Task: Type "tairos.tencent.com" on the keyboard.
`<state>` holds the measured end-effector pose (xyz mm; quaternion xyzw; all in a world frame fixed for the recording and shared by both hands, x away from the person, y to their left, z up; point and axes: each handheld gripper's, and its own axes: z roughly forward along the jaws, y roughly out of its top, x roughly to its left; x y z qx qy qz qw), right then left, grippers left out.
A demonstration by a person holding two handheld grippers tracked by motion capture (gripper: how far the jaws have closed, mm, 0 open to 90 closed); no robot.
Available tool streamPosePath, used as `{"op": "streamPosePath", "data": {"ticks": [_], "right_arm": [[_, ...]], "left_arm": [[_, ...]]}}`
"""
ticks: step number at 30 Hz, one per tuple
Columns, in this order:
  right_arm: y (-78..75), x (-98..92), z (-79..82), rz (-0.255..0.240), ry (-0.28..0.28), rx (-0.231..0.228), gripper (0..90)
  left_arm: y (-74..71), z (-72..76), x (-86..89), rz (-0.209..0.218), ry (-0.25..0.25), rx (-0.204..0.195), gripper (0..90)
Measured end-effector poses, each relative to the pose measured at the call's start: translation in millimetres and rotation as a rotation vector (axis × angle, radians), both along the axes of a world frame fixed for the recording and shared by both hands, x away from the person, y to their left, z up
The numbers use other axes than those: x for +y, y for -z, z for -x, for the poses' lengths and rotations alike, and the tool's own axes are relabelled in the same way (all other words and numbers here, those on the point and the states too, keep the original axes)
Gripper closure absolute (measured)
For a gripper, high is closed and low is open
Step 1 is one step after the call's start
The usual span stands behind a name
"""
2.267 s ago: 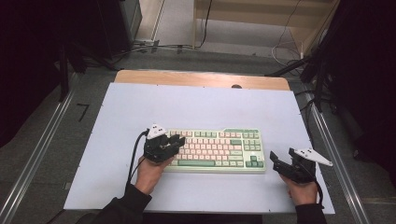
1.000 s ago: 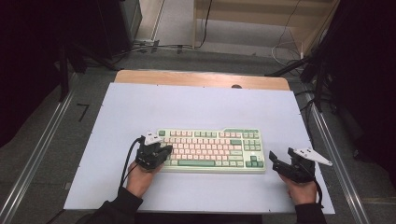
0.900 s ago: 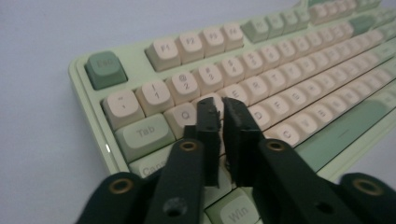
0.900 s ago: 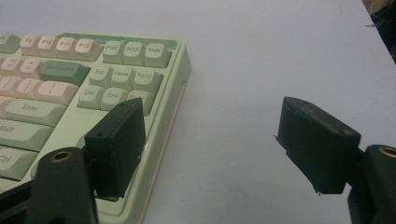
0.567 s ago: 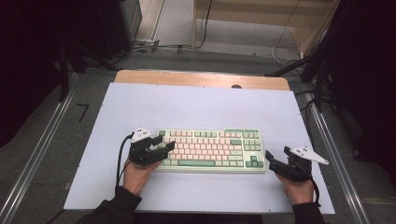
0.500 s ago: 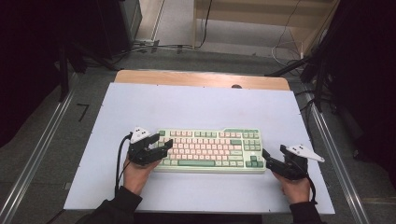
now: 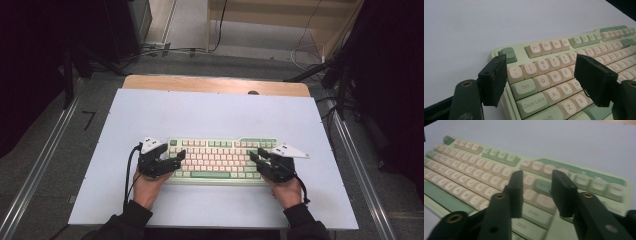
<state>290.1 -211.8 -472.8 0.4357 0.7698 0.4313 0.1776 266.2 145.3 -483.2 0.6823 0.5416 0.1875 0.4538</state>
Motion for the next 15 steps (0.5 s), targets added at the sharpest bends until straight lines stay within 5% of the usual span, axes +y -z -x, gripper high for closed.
{"op": "streamPosePath", "data": {"ticks": [2, 6, 15], "right_arm": [[1.4, 17.2, -3.0, 0.013, -0.057, 0.016, 80.6], [1.7, 31.5, -4.6, 0.003, -0.096, 0.021, 87.4], [8.2, 60.5, -10.0, 0.019, -0.144, 0.038, 87.6]], "left_arm": [[0.6, 0.0, 0.3, -0.003, 0.002, 0.007, 27.3], [0.4, 0.9, 0.7, -0.003, 0.000, 0.008, 27.4], [0.9, 1.2, 0.9, -0.004, 0.003, 0.006, 27.9]]}}
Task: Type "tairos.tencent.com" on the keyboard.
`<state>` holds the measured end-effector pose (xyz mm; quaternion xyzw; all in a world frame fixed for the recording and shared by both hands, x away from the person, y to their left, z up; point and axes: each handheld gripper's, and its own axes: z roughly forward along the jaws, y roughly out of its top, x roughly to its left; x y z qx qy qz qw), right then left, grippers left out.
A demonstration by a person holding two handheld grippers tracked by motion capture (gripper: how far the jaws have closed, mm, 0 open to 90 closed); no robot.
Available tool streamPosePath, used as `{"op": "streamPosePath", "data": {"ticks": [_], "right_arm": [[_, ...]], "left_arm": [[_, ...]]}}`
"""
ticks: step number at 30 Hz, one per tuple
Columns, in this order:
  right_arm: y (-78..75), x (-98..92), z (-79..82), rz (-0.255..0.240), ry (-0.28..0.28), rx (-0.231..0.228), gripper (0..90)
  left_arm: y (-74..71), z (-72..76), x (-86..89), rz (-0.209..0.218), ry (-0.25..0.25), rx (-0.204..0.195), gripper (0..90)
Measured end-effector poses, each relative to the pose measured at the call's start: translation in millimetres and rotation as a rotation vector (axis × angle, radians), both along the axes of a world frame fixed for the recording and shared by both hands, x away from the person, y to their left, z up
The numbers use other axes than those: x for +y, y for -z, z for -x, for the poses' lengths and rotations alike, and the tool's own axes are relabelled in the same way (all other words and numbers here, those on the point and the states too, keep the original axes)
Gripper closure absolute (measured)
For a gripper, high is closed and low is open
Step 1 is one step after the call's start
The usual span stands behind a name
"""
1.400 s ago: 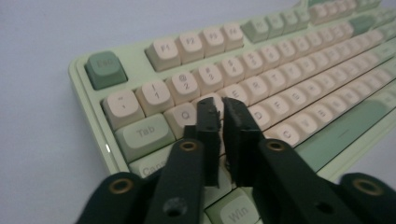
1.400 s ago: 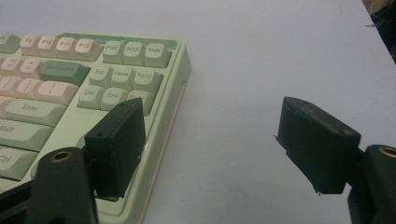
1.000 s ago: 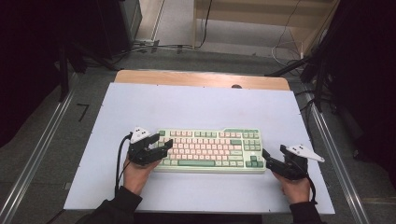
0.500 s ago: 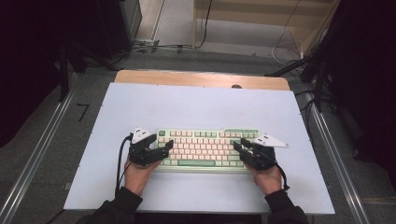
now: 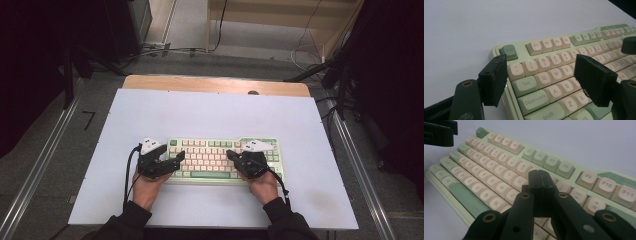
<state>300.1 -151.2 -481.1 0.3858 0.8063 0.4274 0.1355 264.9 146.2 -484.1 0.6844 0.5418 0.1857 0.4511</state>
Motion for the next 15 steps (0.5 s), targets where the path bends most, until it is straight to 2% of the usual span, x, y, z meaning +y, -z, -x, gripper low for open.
{"op": "streamPosePath", "data": {"ticks": [3, 6, 15], "right_arm": [[1.5, 4.9, -1.4, 0.004, -0.010, 0.003, 87.6], [5.0, 10.0, -3.3, 0.029, -0.006, 0.020, 87.6], [7.0, 13.2, -5.4, 0.043, -0.006, 0.022, 87.6]], "left_arm": [[0.2, 0.0, -0.8, 0.003, 0.003, -0.001, 27.9], [-0.1, 0.3, -1.2, 0.002, 0.007, -0.003, 28.0], [0.2, 0.5, -1.9, -0.002, 0.006, -0.006, 28.0]]}}
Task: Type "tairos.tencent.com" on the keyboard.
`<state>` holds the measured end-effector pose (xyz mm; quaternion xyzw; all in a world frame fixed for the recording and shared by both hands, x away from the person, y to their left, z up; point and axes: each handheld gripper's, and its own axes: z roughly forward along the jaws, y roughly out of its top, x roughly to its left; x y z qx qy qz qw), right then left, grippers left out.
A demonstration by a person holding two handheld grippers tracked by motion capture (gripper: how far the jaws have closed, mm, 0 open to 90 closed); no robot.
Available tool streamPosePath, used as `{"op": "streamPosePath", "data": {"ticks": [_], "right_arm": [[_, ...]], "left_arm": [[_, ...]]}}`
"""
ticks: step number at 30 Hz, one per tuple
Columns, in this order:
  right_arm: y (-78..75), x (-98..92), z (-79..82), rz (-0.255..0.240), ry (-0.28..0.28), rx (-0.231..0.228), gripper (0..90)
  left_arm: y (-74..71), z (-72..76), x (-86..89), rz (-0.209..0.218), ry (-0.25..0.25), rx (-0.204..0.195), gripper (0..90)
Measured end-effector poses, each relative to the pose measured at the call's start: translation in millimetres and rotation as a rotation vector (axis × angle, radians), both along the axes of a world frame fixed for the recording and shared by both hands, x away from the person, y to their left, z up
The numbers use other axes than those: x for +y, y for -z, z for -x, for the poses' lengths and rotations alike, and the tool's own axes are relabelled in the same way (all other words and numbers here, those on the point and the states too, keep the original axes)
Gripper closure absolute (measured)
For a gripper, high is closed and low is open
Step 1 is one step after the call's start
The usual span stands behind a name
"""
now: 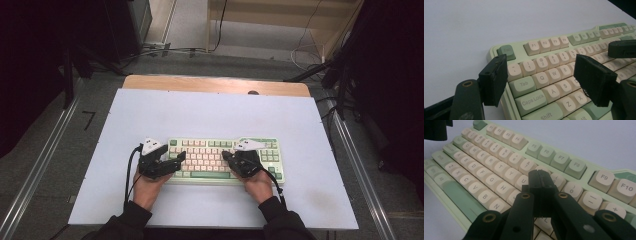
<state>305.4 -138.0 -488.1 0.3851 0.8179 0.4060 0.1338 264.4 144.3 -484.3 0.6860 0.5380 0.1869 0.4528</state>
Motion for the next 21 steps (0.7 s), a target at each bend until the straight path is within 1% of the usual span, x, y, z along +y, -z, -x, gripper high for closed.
{"op": "streamPosePath", "data": {"ticks": [7, 9, 11, 12, 13, 15, 16, 18, 20, 21], "right_arm": [[2.2, 2.3, -1.2, 0.013, 0.005, 0.002, 87.6], [4.2, 4.1, -1.5, 0.029, 0.005, 0.003, 87.6], [3.8, 4.6, -1.6, 0.028, 0.007, 0.006, 87.6], [0.8, 2.9, -0.7, 0.006, 0.002, 0.007, 87.5], [0.8, 2.9, -0.7, 0.006, 0.002, 0.007, 87.5], [-4.0, 0.0, 0.4, -0.013, 0.003, -0.004, 87.5], [-6.1, -1.4, 0.9, -0.022, 0.006, -0.009, 85.5], [-9.5, -5.1, 0.7, -0.038, 0.010, -0.007, 75.6], [-11.4, -9.0, -0.4, -0.051, 0.012, 0.001, 60.0], [-12.1, -10.8, -0.9, -0.051, 0.018, 0.000, 52.9]], "left_arm": [[0.2, 0.0, -0.4, 0.000, 0.002, 0.002, 28.1], [0.6, 0.1, -0.6, 0.003, 0.004, 0.002, 28.0], [0.5, 0.2, -0.8, 0.002, 0.005, 0.004, 28.1], [0.5, 0.2, -0.7, 0.002, 0.007, 0.003, 28.8], [0.5, 0.2, -0.7, 0.004, 0.007, 0.003, 28.8], [0.6, 0.1, -1.0, 0.005, 0.009, 0.004, 29.2], [0.7, 0.1, -1.3, 0.006, 0.012, 0.004, 29.7], [0.8, 0.3, -2.2, 0.012, 0.023, 0.003, 33.6], [0.4, 0.6, -3.1, 0.019, 0.040, 0.004, 39.9], [0.0, 1.0, -3.9, 0.022, 0.048, 0.006, 40.9]]}}
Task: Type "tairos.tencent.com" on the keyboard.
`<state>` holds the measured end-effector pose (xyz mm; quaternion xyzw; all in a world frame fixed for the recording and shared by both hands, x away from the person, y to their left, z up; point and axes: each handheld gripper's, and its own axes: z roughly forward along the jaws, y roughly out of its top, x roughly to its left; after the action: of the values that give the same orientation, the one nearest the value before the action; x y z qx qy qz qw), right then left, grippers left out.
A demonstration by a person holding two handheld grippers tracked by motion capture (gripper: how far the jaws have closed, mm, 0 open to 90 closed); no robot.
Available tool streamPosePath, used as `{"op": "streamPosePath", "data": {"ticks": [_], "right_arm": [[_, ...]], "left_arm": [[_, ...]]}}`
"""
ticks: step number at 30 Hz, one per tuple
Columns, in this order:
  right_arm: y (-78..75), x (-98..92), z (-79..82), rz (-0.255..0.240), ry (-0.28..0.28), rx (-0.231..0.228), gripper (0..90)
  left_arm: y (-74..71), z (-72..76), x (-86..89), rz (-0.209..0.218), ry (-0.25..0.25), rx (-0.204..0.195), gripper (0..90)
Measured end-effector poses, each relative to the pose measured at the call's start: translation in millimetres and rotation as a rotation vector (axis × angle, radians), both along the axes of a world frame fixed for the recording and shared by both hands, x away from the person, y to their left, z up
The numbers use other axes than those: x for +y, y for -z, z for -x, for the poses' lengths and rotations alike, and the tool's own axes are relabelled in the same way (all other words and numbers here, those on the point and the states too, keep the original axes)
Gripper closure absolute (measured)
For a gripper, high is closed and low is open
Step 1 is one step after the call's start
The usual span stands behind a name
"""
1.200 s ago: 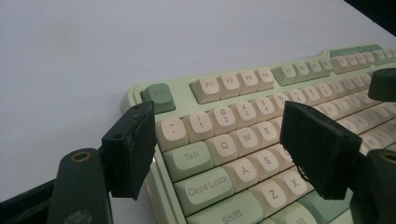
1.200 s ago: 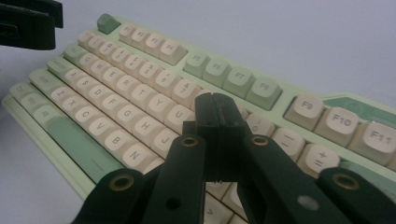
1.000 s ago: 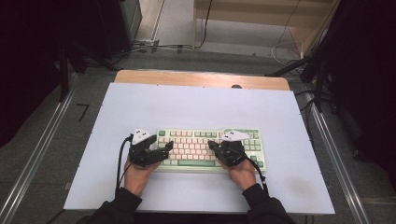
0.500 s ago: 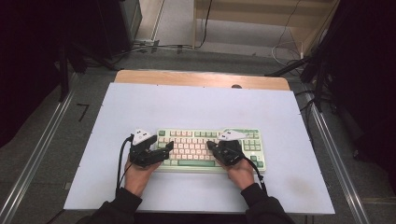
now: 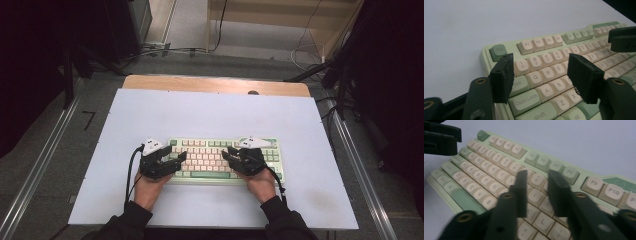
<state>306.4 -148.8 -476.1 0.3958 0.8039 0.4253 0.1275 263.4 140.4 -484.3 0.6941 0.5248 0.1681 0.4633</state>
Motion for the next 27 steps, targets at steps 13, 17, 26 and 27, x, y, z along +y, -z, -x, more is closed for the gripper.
{"op": "streamPosePath", "data": {"ticks": [13, 17, 26, 27], "right_arm": [[-12.4, -19.2, 8.0, -0.012, 0.050, -0.031, 30.1], [-12.2, -25.8, 9.4, -0.014, 0.068, -0.027, 30.0], [-12.0, -33.1, 9.1, -0.019, 0.091, -0.026, 30.0], [-11.8, -33.3, 9.1, -0.018, 0.092, -0.027, 30.0]], "left_arm": [[-0.5, -10.8, -15.8, 0.039, 0.116, 0.000, 90.0], [0.2, -16.5, -23.5, 0.022, 0.132, 0.004, 90.0], [1.0, -18.9, -39.5, -0.038, 0.154, 0.000, 90.0], [0.9, -19.5, -39.8, -0.034, 0.157, 0.000, 90.0]]}}
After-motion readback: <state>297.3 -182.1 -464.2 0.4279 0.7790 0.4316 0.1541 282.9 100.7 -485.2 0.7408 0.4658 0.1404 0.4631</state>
